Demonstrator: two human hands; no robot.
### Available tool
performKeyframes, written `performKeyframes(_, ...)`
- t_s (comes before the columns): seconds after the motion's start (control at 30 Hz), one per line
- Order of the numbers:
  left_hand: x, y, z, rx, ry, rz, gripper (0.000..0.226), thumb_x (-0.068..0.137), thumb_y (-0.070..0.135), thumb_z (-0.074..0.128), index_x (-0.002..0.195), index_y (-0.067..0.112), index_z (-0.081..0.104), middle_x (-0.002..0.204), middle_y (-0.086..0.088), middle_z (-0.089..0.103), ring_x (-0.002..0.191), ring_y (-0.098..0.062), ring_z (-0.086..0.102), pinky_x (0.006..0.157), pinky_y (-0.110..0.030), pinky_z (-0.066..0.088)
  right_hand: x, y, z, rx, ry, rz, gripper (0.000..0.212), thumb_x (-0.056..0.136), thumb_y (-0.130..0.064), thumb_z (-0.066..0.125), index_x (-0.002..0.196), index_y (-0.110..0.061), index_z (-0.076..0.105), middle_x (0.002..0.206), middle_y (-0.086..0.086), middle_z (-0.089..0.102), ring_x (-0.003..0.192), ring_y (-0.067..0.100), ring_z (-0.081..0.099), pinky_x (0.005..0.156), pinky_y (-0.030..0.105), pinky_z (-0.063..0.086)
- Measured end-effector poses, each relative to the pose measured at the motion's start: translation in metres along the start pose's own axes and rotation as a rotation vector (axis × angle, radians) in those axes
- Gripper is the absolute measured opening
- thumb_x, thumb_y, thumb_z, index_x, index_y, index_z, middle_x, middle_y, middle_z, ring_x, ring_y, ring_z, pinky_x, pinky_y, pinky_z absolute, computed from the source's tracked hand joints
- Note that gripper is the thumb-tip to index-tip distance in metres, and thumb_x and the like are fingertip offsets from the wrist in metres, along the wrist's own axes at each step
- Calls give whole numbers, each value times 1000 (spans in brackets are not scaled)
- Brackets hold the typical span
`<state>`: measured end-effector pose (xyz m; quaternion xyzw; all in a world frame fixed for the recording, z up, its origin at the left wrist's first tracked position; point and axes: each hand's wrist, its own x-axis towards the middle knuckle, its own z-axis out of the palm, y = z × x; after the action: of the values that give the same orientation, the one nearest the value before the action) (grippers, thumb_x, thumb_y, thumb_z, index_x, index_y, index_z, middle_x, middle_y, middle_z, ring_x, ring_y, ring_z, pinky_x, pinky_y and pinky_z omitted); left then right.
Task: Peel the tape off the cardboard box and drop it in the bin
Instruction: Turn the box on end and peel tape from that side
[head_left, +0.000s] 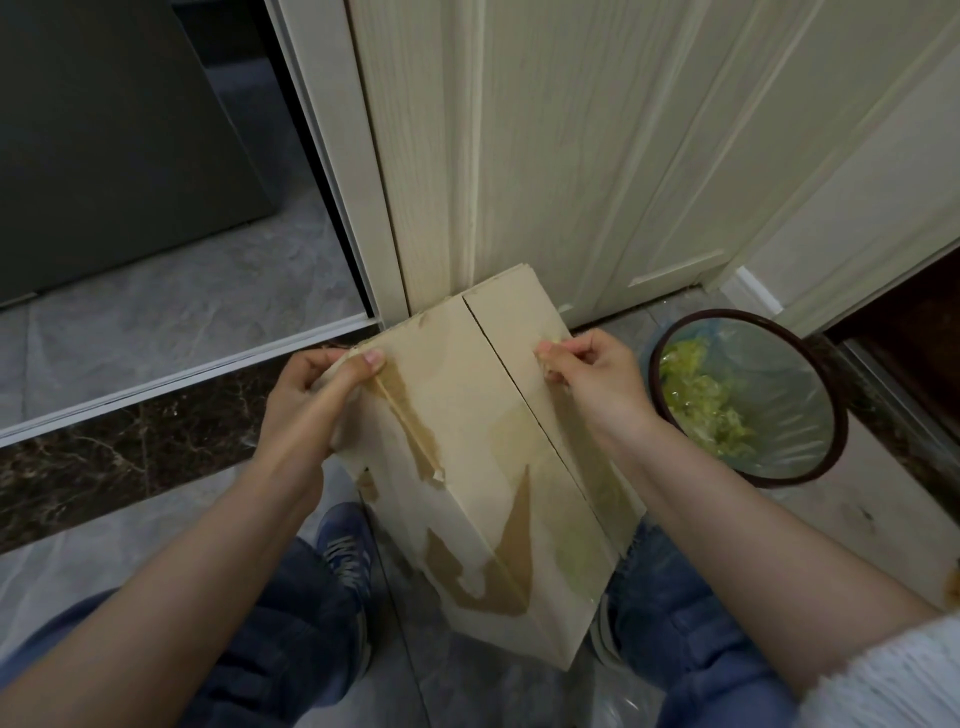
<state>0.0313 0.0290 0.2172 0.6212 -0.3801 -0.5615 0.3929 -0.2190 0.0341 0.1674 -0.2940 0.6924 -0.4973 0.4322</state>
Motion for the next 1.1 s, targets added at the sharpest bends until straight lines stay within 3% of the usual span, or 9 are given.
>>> performKeyframes(0.07,3,-3,-1,-36,15,-2,30,77,51,79,93,31,64,111,9,60,116,-23,54,104,-58,47,0,-4,2,196,-28,45,21,90,-7,71,77,-8,55,73,9,64,84,18,67,82,29,49)
performKeyframes(0.13,5,-4,-3,-48,41,-7,24,82,47,77,92,30,63,110,10,59,111,-19,54,104,-59,46,-1,-10,3,343,-83,95,22,92,-4,67,76,-8,52,87,15,70,99,18,70,83,27,46)
performKeyframes(0.27,7,-6,-3,-28,58,-11,28,78,48,80,91,30,64,109,10,61,105,-14,54,105,-58,46,-2,-21,-5,519,-174,189,15,96,-14,63,84,-13,54,96,5,77,80,13,69,70,23,51)
performKeyframes(0.37,6,-10,-3,31,65,16,24,81,40,79,97,28,65,110,7,62,104,-12,56,105,-55,47,-2,-26,-7,502,-123,185,11,94,-15,67,96,-10,57,93,6,77,74,13,69,64,23,55)
performKeyframes(0.5,6,-9,-2,64,70,21,31,80,40,79,104,27,66,113,6,62,107,-12,56,102,-49,48,-4,-26,-10,489,-74,196,39,88,-13,74,120,-14,51,91,13,76,68,13,66,58,21,51)
performKeyframes(0.67,6,-8,6,57,66,23,30,81,40,79,104,27,66,107,9,61,101,-9,55,101,-51,49,-3,-24,-16,352,-86,162,20,88,-25,74,102,-11,74,76,1,66,55,4,51,52,16,43)
performKeyframes(0.8,6,-6,17,47,72,22,22,80,42,80,93,32,65,103,12,61,99,-9,56,103,-52,48,3,-23,-28,340,-60,199,27,95,-29,65,106,-7,76,68,-6,57,60,6,48,57,18,42)
performKeyframes(0.93,4,-4,27,41,70,28,22,81,41,79,95,32,64,104,12,60,99,-8,54,105,-52,48,8,-29,-52,408,25,237,21,97,-15,62,114,-5,69,79,1,57,66,8,51,64,20,45)
performKeyframes(1.1,2,-5,42,52,40,29,23,81,41,79,96,32,64,104,13,59,99,-8,54,105,-52,48,15,-17,-89,284,169,218,50,85,-13,77,132,-17,60,99,1,67,87,12,61,80,26,49)
